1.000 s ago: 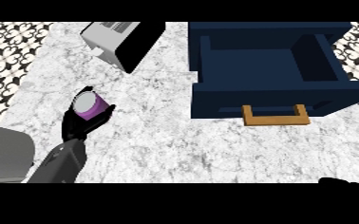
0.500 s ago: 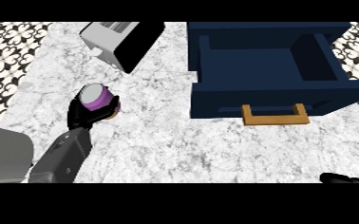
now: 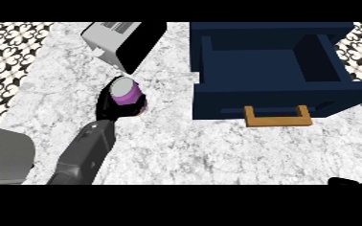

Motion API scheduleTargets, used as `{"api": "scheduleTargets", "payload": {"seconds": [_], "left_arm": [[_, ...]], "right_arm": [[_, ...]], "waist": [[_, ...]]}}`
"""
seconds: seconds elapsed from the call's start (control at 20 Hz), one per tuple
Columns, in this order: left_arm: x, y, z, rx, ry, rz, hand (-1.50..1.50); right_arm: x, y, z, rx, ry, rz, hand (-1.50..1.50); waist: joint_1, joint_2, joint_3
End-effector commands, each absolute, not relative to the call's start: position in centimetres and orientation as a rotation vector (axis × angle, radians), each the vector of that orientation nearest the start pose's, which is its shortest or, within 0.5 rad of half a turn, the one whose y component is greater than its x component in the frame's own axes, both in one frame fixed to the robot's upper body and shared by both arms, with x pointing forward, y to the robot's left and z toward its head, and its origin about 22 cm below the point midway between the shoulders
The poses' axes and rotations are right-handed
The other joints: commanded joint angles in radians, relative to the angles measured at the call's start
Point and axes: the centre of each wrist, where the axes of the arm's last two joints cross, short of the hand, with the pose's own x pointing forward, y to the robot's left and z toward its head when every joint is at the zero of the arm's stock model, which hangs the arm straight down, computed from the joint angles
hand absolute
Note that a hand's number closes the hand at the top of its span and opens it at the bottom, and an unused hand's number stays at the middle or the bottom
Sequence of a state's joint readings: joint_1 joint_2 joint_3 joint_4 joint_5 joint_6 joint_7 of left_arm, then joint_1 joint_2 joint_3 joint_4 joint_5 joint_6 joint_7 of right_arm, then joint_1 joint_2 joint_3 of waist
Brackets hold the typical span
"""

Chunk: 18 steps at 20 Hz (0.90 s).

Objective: Pick up the can, place it into the drawer and close the drawer

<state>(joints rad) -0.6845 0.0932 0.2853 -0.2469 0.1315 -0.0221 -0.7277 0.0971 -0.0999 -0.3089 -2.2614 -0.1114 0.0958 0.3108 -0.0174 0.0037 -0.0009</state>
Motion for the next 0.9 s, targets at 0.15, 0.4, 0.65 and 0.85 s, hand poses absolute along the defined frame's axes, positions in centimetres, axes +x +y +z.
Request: {"api": "scheduleTargets", "payload": {"seconds": [0.15,0.4,0.65,0.85], "left_arm": [[37.0,18.8,-6.3,-0.116,-1.626,0.069,1.50],[39.1,15.9,-2.2,-0.101,-1.685,-0.032,1.50],[39.7,14.0,3.1,-0.172,-1.684,-0.059,1.50],[40.3,11.3,8.6,-0.196,-1.702,-0.071,1.50]], "right_arm": [[17.2,-31.0,15.6,-0.280,-1.861,-0.066,-1.50],[15.8,-29.9,14.7,-0.292,-1.870,-0.060,-1.50],[15.8,-31.1,14.4,-0.300,-1.871,-0.063,-1.50],[17.7,-29.9,14.9,-0.302,-1.873,-0.086,-1.50]], "waist": [[0.020,-0.008,0.001],[0.019,-0.010,0.002],[0.023,-0.013,0.002],[0.023,-0.010,0.001]]}}
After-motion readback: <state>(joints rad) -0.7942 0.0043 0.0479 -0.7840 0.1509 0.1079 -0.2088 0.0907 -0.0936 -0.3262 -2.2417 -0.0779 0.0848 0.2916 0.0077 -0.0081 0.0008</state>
